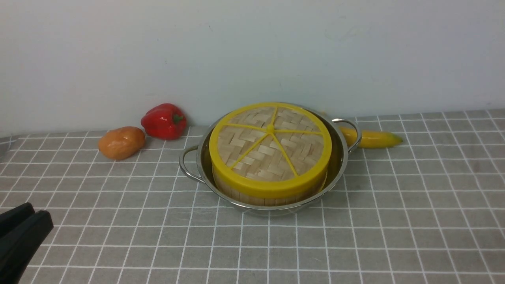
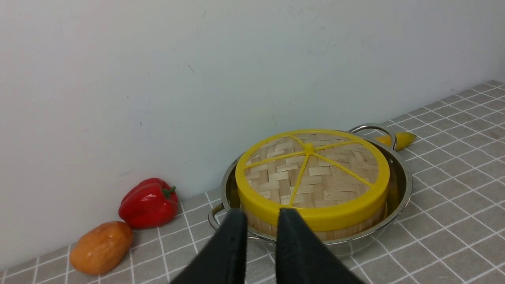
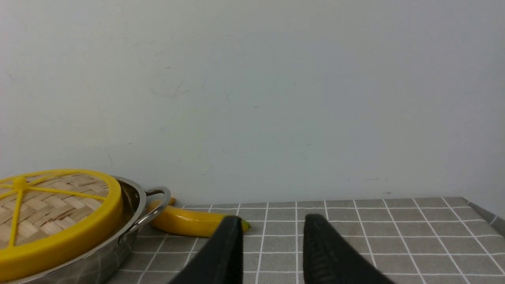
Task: Place the steamer in the pot on the grey tablecloth, and put the lid on the steamer.
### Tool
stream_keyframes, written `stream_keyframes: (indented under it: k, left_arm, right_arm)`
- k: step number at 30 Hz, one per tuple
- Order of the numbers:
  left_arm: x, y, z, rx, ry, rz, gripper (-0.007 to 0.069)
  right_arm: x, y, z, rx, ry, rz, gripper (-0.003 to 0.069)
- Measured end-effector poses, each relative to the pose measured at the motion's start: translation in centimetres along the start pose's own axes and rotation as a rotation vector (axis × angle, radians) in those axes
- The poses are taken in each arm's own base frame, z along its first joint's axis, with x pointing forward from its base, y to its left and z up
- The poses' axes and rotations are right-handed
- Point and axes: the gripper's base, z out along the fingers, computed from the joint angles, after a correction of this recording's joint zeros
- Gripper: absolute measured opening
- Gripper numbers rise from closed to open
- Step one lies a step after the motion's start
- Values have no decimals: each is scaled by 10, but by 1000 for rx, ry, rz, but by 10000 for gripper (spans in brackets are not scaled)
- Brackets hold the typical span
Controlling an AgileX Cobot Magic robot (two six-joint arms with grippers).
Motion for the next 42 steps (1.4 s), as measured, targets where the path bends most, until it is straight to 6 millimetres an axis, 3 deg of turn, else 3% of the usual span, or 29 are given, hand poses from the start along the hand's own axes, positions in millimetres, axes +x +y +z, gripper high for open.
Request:
stream_keyframes:
  k: [10,13,18,20,21,24,42]
  left_arm:
    - [5,4,-4,-85,4,65,127]
    - [26,6,-5,-172,40,55,127]
    - [88,5,4,-289,115,-6,129]
    - [98,6,6,-307,113,-18,134]
    - [116,5,9,-326,121,-33,138]
    - [128,6,12,-348,105,-35,138]
    - [126,7,10,-367,73,6,160]
  right_arm:
    - [0,0,0,0,0,0,240]
    - [0,0,0,0,0,0,240]
    - [0,0,0,0,0,-2,240]
    - [0,0,0,0,0,-2,240]
    - [0,0,0,0,1,-2,240]
    - [0,0,0,0,1,-2,240]
    - [0,0,0,0,1,-2,240]
